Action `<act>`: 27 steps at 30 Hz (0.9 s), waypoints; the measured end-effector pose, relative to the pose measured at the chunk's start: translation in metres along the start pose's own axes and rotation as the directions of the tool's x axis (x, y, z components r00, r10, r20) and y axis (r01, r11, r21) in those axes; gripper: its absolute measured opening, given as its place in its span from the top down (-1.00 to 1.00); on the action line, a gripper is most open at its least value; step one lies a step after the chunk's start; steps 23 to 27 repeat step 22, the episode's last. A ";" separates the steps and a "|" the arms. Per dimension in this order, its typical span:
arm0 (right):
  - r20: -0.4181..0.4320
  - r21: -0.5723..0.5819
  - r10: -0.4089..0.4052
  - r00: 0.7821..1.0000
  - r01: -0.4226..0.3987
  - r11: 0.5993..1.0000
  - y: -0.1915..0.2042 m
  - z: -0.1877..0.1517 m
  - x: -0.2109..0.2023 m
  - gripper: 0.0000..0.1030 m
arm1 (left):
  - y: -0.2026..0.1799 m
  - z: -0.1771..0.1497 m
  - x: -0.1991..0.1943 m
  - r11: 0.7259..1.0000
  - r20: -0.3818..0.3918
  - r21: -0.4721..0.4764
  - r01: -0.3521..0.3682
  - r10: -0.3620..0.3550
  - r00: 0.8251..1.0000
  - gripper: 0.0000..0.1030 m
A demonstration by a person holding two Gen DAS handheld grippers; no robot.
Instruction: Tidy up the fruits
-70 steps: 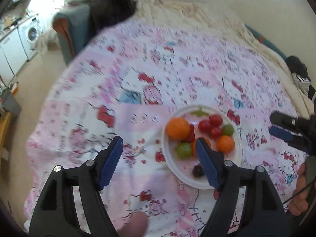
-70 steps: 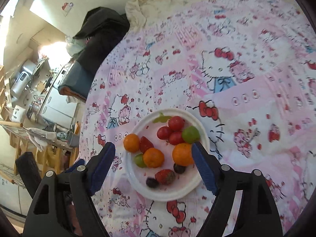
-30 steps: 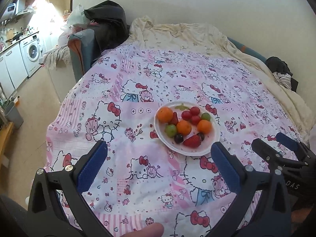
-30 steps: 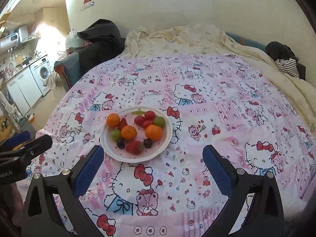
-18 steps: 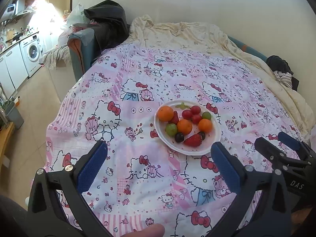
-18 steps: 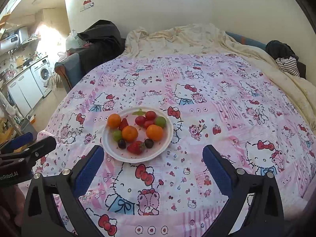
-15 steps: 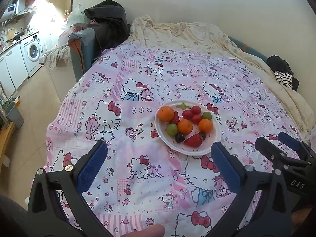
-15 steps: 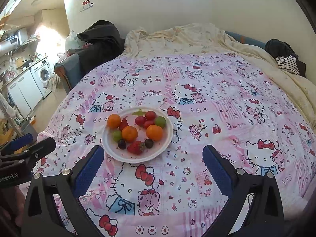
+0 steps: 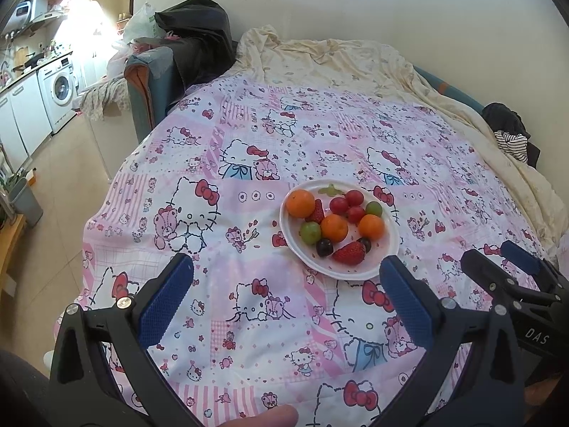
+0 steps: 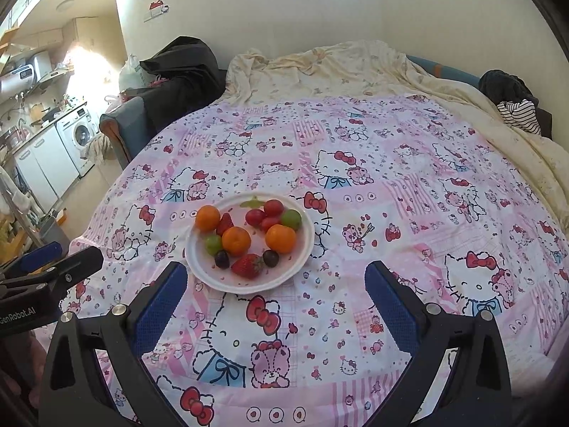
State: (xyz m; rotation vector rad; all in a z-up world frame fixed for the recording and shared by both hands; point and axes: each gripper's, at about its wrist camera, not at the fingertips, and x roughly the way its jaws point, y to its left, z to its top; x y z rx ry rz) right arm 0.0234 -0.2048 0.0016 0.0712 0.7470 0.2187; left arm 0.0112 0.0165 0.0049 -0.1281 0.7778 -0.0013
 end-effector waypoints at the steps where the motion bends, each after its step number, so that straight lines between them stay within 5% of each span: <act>1: 0.000 0.002 0.004 1.000 -0.004 1.000 0.000 0.000 0.000 -0.99 | 0.000 0.000 0.000 1.000 -0.001 -0.001 0.002 -0.002 1.000 -1.00; 27: -0.007 0.004 0.014 1.000 -0.014 1.000 0.000 -0.001 0.001 -0.99 | -0.002 0.000 -0.001 1.000 0.002 -0.016 0.012 -0.012 1.000 -1.00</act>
